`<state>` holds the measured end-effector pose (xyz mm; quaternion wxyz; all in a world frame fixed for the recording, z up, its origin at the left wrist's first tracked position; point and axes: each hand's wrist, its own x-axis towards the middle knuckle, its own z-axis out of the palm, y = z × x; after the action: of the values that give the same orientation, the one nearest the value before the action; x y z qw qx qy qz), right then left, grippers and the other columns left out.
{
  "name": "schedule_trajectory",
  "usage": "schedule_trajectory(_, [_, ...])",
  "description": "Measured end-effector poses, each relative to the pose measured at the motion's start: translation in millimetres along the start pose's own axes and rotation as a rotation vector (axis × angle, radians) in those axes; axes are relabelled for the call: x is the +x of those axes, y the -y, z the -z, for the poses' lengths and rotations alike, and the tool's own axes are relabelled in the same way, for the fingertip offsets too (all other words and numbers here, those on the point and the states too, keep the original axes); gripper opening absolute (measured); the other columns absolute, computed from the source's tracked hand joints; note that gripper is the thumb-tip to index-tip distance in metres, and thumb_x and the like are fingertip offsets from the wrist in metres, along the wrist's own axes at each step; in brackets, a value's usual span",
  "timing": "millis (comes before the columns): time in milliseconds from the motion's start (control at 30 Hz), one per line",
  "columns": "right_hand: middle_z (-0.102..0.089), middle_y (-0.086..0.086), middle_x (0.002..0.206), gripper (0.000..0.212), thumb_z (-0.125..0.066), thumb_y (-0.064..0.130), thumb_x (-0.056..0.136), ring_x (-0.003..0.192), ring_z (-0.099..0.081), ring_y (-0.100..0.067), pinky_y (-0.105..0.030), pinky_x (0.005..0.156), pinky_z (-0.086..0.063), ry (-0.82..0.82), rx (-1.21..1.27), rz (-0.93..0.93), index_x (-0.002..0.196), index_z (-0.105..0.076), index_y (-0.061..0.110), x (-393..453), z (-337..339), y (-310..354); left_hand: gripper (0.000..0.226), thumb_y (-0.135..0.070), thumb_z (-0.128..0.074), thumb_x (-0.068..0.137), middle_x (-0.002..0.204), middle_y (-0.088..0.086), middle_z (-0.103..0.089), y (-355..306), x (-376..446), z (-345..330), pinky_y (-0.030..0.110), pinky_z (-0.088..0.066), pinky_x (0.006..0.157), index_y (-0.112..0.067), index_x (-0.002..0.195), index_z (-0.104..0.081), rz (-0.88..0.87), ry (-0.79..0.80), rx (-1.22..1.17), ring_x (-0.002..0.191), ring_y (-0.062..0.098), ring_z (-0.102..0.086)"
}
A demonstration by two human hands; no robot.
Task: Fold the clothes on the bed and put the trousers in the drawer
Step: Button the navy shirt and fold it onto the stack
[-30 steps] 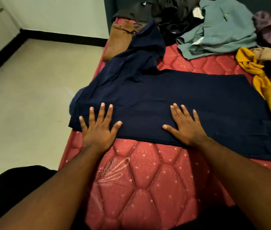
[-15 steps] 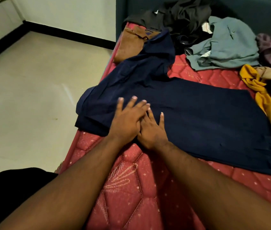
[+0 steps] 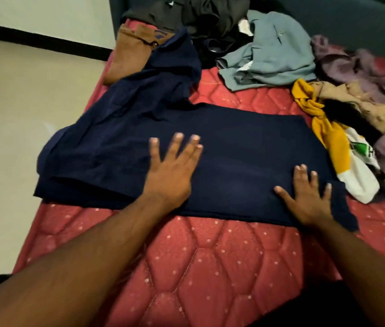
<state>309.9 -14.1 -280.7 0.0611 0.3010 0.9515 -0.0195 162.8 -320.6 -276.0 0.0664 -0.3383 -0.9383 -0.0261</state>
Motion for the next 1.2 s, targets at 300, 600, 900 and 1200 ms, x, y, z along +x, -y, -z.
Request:
schedule_trajectory(300, [-0.009, 0.004, 0.162, 0.097, -0.017, 0.081, 0.078, 0.150, -0.005, -0.019, -0.045, 0.120, 0.001, -0.050, 0.044, 0.346, 0.155, -0.010, 0.022, 5, -22, 20, 0.072, -0.068, -0.017, 0.094, 0.163, -0.012, -0.008, -30, 17, -30, 0.054, 0.002, 0.118, -0.031, 0.156, -0.010, 0.034, 0.213, -0.118, 0.151, 0.021, -0.006])
schedule_trajectory(600, [0.009, -0.001, 0.163, 0.093, -0.010, 0.087, 0.076, 0.149, 0.009, -0.027, -0.049, 0.119, 0.004, 0.094, 0.022, 0.120, 0.153, 0.002, 0.037, 8, 8, -11, 0.079, -0.074, 0.004, 0.086, 0.164, -0.006, -0.001, 64, -50, -19, 0.053, 0.027, 0.108, -0.035, 0.155, 0.000, 0.294, 0.146, 0.014, 0.151, 0.027, 0.002])
schedule_trajectory(900, [0.014, 0.006, 0.162, 0.079, -0.045, 0.054, 0.092, 0.149, 0.003, -0.029, -0.058, 0.110, -0.026, 0.414, -0.062, 0.143, 0.151, 0.009, 0.044, -70, 24, 53, 0.062, -0.062, -0.029, 0.097, 0.129, 0.000, -0.057, 57, -84, 15, 0.033, -0.048, 0.058, -0.022, 0.136, -0.056, -0.209, 0.155, 0.067, 0.083, 0.029, -0.068])
schedule_trajectory(1200, [-0.013, -0.018, 0.160, 0.066, -0.048, 0.015, 0.094, 0.147, -0.008, -0.034, -0.039, 0.119, -0.016, 0.157, 0.224, 0.108, 0.154, -0.020, 0.016, -74, 15, 49, 0.028, -0.028, -0.055, 0.097, 0.136, 0.003, -0.059, 28, -81, 31, 0.037, -0.046, 0.095, -0.012, 0.119, -0.064, 0.146, -0.169, -0.524, 0.121, 0.024, -0.058])
